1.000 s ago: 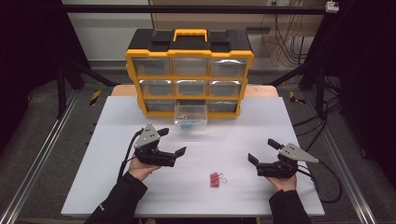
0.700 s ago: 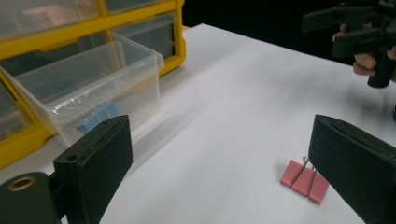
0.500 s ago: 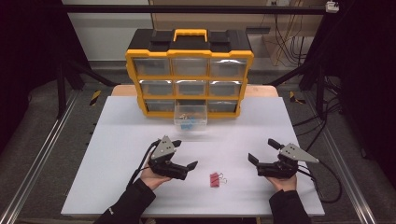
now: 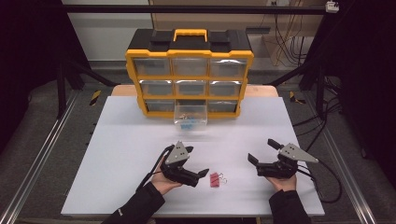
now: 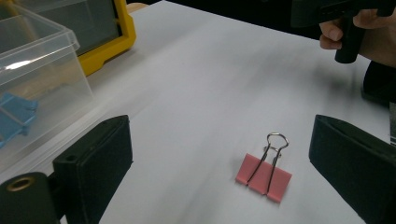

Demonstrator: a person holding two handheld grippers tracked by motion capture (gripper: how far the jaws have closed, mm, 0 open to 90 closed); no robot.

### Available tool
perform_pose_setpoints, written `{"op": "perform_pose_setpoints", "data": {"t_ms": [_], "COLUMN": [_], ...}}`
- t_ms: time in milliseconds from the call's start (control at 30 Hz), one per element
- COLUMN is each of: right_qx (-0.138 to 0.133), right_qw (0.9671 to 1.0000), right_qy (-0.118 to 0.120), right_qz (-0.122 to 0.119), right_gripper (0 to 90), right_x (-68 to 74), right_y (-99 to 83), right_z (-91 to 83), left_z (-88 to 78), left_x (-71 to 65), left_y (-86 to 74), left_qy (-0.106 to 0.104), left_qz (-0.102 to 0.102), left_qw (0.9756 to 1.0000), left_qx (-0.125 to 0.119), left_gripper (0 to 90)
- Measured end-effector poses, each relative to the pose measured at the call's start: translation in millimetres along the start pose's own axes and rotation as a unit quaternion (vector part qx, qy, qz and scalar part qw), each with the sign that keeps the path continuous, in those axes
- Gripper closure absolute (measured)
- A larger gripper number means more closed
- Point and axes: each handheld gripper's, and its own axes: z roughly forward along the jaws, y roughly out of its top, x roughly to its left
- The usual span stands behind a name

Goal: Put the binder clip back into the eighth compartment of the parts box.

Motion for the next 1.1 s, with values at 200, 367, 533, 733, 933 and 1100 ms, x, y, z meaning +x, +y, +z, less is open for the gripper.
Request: {"op": "perform_pose_setpoints", "data": {"t_ms": [200, 367, 533, 733, 933, 1100], "right_qx": [0.000, 0.001, 0.000, -0.002, 0.000, -0.002], "right_qw": [1.0000, 1.0000, 1.0000, 1.0000, 1.0000, 1.0000], "right_qy": [0.001, 0.000, 0.000, 0.000, 0.000, 0.000], "right_qz": [0.001, 0.003, 0.002, 0.003, 0.003, 0.003], "right_gripper": [0.3, 0.3, 0.3, 0.3, 0.3, 0.3], "right_x": [-0.1, 0.1, 0.0, 0.0, 0.1, 0.1], "right_y": [0.2, 0.3, 0.3, 0.4, 0.4, 0.4], "right_z": [-0.3, -0.6, -0.7, -0.8, -0.7, -0.8], "left_z": [12.5, 23.0, 30.8, 38.8, 45.5, 51.4], "left_x": [-9.3, -13.3, -18.5, -20.0, -27.0, -33.8], "left_y": [2.6, 2.1, -0.2, -4.7, -9.4, -12.8], "left_qy": [-0.010, -0.015, -0.014, -0.015, -0.021, -0.021], "left_qz": [0.005, -0.002, -0.006, -0.016, -0.019, -0.023], "left_qw": [0.9999, 0.9997, 0.9995, 0.9988, 0.9982, 0.9976], "left_qx": [0.009, 0.017, 0.027, 0.043, 0.052, 0.062], "left_gripper": [5.6, 5.8, 6.3, 8.0, 13.9, 19.8]}}
